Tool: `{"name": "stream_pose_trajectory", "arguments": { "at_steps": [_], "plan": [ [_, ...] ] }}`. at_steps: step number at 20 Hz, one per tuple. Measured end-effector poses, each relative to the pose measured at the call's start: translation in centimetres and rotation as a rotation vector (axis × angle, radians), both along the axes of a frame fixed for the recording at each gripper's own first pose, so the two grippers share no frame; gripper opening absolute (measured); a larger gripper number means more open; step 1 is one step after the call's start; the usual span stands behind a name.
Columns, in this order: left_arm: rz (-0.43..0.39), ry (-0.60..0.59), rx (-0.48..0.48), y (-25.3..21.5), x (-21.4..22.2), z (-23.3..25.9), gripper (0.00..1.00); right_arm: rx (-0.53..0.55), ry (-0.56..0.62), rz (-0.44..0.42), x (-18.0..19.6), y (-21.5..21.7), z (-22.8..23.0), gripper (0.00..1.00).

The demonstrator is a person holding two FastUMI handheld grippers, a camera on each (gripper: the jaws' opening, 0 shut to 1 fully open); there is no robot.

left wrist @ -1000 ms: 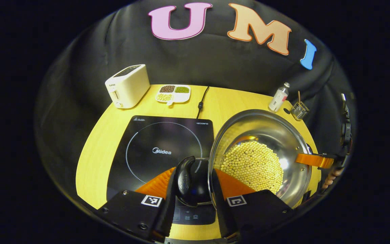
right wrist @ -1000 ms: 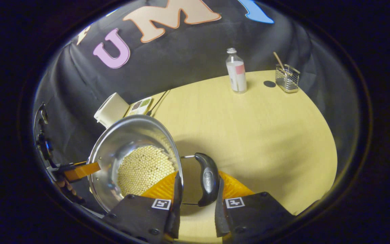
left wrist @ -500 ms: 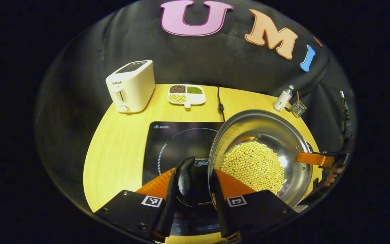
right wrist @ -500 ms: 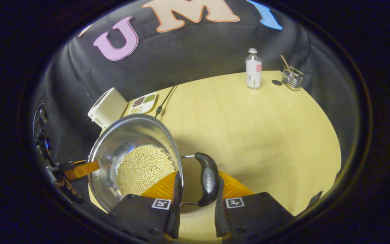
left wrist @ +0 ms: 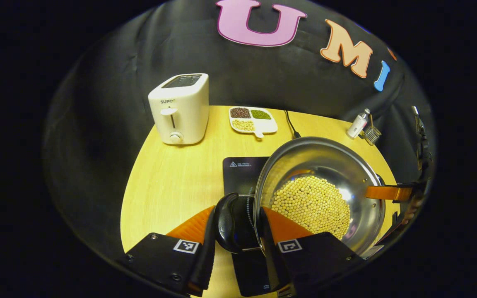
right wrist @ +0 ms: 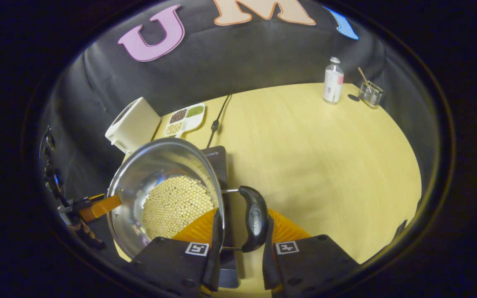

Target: First push the handle of the pot to place it horizontally, then grasp the pot with both hands and set it on the induction cooktop.

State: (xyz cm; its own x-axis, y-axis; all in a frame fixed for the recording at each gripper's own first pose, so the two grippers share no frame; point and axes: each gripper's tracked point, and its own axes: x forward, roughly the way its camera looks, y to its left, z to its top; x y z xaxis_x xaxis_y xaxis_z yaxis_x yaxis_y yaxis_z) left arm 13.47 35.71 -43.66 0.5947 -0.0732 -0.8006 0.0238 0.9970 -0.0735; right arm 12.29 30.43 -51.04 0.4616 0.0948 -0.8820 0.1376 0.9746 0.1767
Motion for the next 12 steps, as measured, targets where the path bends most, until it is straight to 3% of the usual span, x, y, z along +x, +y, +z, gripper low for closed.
{"name": "stream_pose_trajectory", "arguments": {
  "at_steps": [2,9,12],
  "plan": [
    [-0.005,-0.011,0.005,0.8,0.4,0.0,0.55,-0.004,-0.003,0.001,0.5,0.6,0.0,0.47],
    [-0.023,-0.030,0.025,1.4,1.4,-0.1,0.56,0.001,0.016,-0.028,0.9,1.0,-0.6,0.39],
    [-0.017,-0.021,0.050,1.5,1.2,-0.2,0.62,-0.001,0.010,-0.054,1.1,0.9,-0.5,0.48]
  ]
}}
